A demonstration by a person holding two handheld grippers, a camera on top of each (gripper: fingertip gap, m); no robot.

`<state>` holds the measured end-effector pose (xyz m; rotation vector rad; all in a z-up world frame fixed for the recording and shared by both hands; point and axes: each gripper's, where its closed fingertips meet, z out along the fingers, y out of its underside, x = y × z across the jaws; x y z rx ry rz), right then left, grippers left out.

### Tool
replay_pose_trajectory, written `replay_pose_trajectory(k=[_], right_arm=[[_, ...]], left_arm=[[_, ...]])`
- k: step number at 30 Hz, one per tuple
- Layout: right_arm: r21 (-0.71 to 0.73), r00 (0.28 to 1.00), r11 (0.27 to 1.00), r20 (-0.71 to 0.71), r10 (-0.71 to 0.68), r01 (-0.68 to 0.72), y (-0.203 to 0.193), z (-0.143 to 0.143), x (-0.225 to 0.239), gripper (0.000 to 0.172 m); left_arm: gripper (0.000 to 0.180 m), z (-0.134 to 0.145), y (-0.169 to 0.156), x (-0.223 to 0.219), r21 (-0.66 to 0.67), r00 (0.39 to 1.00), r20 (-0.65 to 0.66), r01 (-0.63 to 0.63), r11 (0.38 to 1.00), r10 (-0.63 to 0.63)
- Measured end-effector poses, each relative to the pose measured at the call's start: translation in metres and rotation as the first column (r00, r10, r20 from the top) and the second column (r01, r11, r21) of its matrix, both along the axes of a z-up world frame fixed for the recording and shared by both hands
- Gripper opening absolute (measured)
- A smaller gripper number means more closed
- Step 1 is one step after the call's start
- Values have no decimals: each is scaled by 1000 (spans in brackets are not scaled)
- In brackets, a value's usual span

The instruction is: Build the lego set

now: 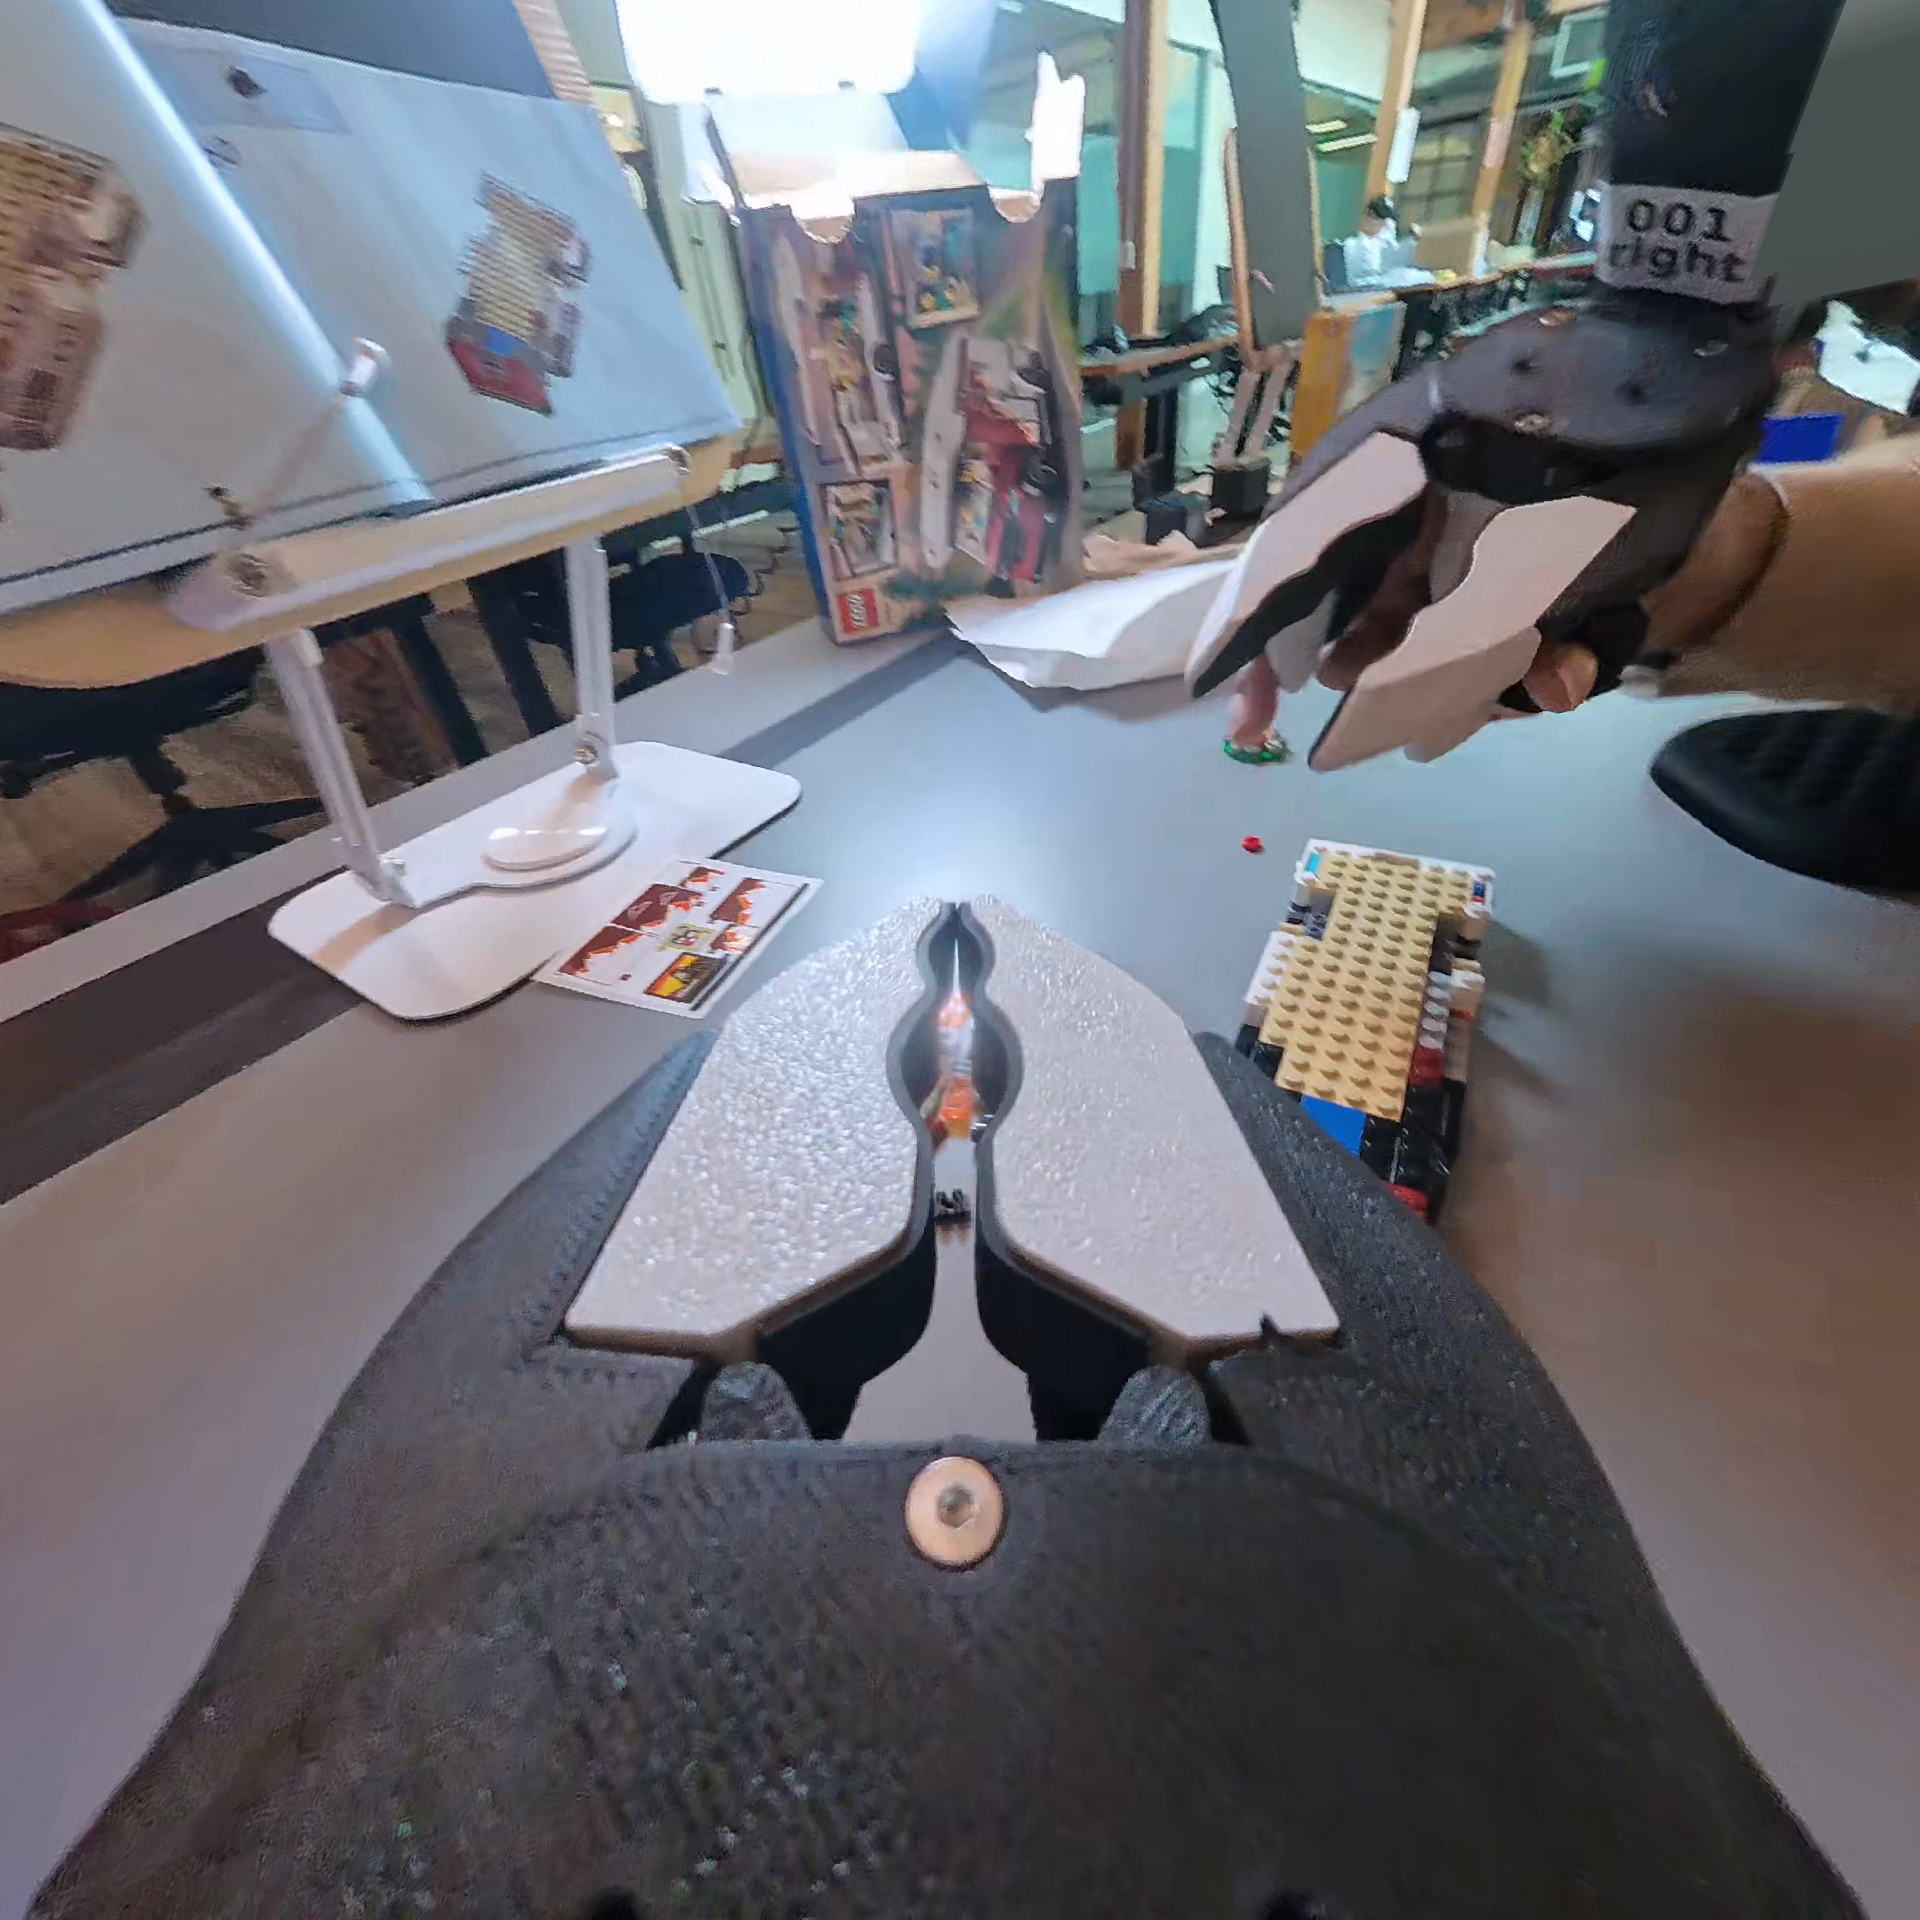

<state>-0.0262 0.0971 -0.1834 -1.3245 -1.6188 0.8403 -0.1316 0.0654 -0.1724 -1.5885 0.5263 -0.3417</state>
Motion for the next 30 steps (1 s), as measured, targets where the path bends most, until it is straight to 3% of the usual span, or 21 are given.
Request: replay_pose_trajectory(k=[4,10,18,23,26,30], right_arm=[[-32,946,980,-255,-199,198,35,36,6,0],[2,851,915,-366,-375,404,98,67,1,0],[186,795,802,-378,-475,568,236,114,-33,55],[266,765,734,-394,-509,625,297,139,-45,78],[327,767,705,-407,-496,629,317,158,-53,82],[307,776,718,-353,-523,624,331,155,-65,87]], left_arm=[[0,9,5,-19,45,993,48,-114,992,112],[0,9,9,-29,73,982,54,-185,980,182],[0,-3,14,-27,54,983,-3,-184,981,184],[0,-4,22,-24,36,984,-59,-168,985,170],[3,6,41,-24,64,969,-146,-190,980,197],[12,49,82,-24,119,952,-196,-217,969,237]])
